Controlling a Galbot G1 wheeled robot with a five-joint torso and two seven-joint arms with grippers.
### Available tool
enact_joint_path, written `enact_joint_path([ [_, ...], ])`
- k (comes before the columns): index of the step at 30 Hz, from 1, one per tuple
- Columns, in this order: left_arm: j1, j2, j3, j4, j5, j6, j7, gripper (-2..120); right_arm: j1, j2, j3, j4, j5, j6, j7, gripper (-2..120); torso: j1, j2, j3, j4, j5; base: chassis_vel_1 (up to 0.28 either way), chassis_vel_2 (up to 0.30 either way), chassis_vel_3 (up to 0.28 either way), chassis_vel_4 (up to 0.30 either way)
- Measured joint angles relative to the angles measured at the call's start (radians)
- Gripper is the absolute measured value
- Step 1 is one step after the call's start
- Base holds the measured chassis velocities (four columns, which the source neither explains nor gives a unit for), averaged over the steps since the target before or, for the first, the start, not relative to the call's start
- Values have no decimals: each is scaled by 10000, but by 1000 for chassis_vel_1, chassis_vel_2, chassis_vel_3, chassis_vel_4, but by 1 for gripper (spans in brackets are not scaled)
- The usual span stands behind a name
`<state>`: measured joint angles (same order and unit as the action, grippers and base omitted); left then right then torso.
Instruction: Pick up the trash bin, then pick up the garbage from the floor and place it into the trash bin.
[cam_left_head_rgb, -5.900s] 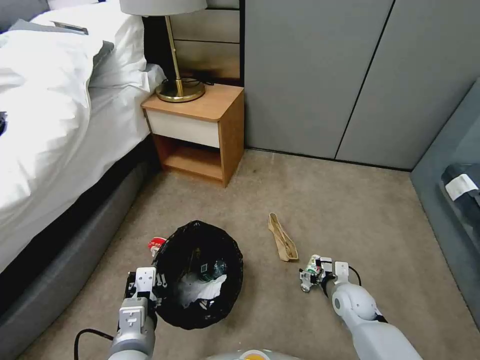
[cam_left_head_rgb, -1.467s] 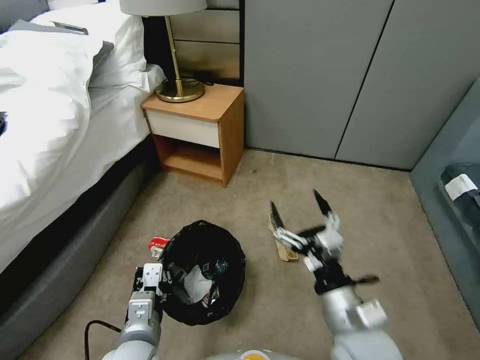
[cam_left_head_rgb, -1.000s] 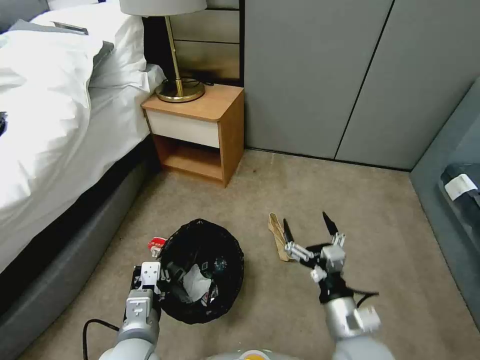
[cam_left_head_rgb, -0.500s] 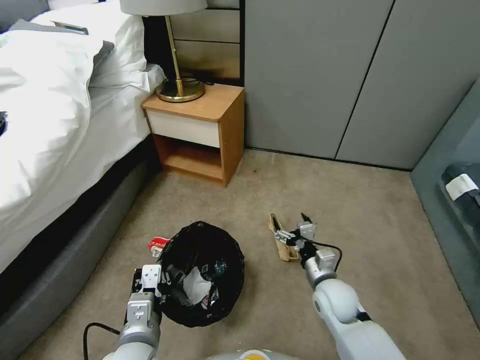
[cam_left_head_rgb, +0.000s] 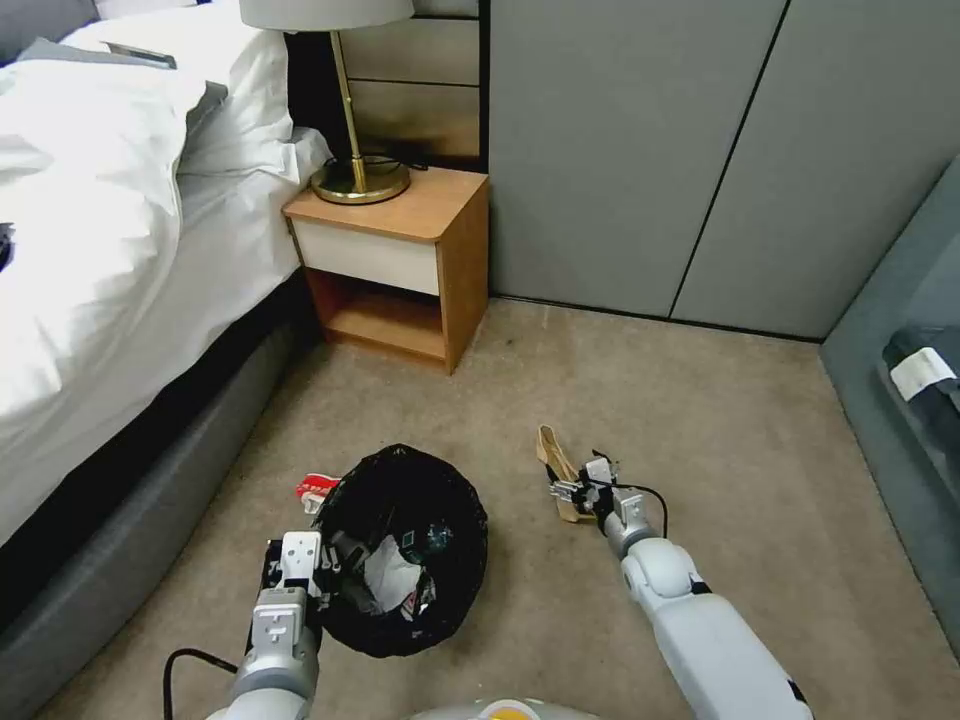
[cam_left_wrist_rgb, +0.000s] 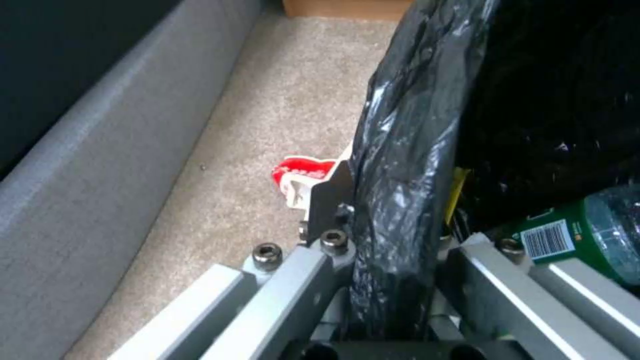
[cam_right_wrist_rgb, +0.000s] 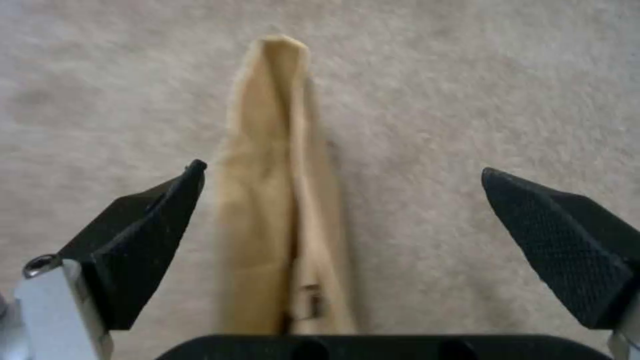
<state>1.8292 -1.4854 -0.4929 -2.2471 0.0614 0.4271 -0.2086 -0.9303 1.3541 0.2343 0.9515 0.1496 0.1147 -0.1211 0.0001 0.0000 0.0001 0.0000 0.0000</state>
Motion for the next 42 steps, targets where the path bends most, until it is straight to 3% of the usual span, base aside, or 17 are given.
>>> enact_joint_path([
  [5, 82, 12, -11, -8, 13, -66, -7, 1, 454, 44, 42, -858, -11, 3, -82, 95, 0, 0, 0, 0, -2, 0, 0, 0, 0],
  [8, 126, 15, 9, -53, 44, -108, -12, 1, 540, 144, 50, -1367, 30, -9, -130, 71, 0, 0, 0, -1, 0, 0, 0, 0, 0],
  [17, 173, 47, 45, -114, 67, -120, -12, 1, 442, 220, -10, -1364, -51, -44, 10, 44, -1, 0, -1, 0, 0, 0, 0, 0, 0],
  [19, 188, 62, 41, -145, 67, -127, -12, 1, 393, 232, -52, -1286, -78, -52, 52, 31, 0, 0, -1, 0, 0, 0, 0, 0, 0],
  [23, 187, 63, 41, -148, 68, -129, -12, 1, 366, 246, -72, -1263, -124, -52, 76, 23, 0, 0, -1, 0, 0, 0, 0, 0, 0],
  [25, 174, 57, 42, -153, 65, -130, -12, 1, 353, 268, -85, -1243, -155, -29, 127, 10, 0, 0, -1, 0, 1, 0, 0, 0, 0],
  [28, 147, 59, 23, -153, 49, -130, -11, 1, 354, 260, -86, -1184, -156, -1, 220, 0, 0, 0, 0, -1, 0, 0, 0, 0, 0],
  [42, 81, 53, 63, -132, 55, -123, -11, 1, -155, 11, 79, 53, 624, 61, 596, 0, 0, 0, -1, 0, 1, 0, 0, 0, 0],
])
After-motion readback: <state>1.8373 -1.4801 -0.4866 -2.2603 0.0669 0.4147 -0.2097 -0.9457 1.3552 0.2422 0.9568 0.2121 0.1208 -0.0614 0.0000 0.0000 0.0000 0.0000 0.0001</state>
